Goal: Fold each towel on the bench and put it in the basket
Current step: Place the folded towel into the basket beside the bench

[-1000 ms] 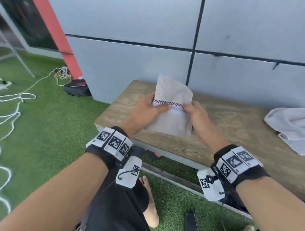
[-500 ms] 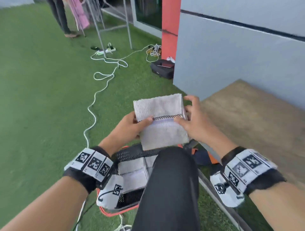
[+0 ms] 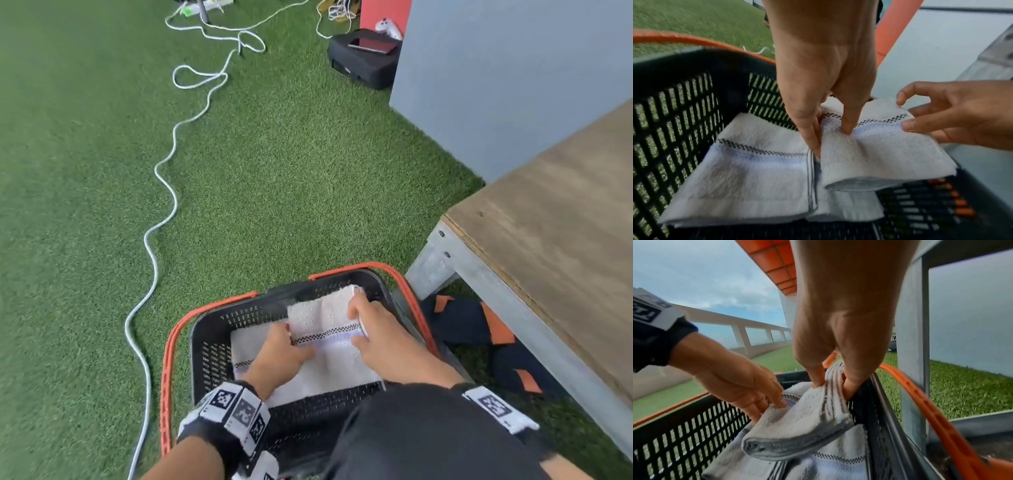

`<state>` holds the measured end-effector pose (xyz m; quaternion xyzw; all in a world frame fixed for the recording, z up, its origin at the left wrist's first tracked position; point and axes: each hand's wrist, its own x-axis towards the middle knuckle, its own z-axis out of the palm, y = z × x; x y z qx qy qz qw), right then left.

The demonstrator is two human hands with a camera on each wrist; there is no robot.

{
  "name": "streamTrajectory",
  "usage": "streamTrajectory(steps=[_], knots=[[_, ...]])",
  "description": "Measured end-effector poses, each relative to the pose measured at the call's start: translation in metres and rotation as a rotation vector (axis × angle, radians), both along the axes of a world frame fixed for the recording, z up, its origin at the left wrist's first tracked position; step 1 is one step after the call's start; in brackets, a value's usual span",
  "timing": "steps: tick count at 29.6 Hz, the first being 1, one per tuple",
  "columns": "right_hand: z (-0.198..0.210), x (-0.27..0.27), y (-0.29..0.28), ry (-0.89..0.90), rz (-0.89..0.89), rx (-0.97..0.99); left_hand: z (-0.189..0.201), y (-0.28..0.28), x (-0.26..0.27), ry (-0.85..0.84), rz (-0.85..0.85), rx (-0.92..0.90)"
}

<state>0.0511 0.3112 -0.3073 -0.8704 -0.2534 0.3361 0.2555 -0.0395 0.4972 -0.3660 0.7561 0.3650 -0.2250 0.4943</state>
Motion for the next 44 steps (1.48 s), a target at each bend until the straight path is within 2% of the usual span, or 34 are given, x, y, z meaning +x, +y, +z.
streamTrajectory(steps=[2, 4, 6, 11, 20, 24, 28, 33, 39, 44], knots=[[-0.015, -0.001, 0.000, 0.041, 0.010, -0.066, -0.015, -0.006, 0.004, 0.002, 0.015, 0.008], [-0.026, 0.001, 0.001, 0.066, 0.014, -0.118, -0.023, -0.012, 0.008, 0.018, -0.041, 0.012], [-0.035, 0.003, 0.002, 0.102, 0.004, -0.155, -0.029, -0.016, 0.011, 0.030, -0.111, 0.025], [-0.052, 0.006, 0.006, 0.210, 0.047, -0.264, -0.035, -0.017, 0.019, 0.027, -0.163, 0.077], [-0.043, 0.008, 0.008, 0.246, 0.038, -0.291, -0.031, -0.016, 0.020, 0.003, -0.147, 0.117], [-0.027, 0.015, 0.003, 0.141, 0.027, -0.236, -0.013, -0.013, 0.027, -0.023, -0.172, 0.126], [0.019, 0.021, -0.011, 0.011, -0.063, -0.067, 0.032, -0.011, 0.044, -0.091, -0.271, 0.171], [0.110, 0.013, -0.039, -0.151, -0.244, 0.180, 0.127, -0.018, 0.057, -0.240, -0.489, 0.172], [0.210, -0.008, -0.090, -0.348, -0.324, 0.235, 0.256, -0.050, 0.066, -0.449, -0.688, 0.286], [0.274, -0.048, -0.146, -0.456, -0.413, 0.241, 0.339, -0.118, 0.061, -0.621, -0.812, 0.317]])
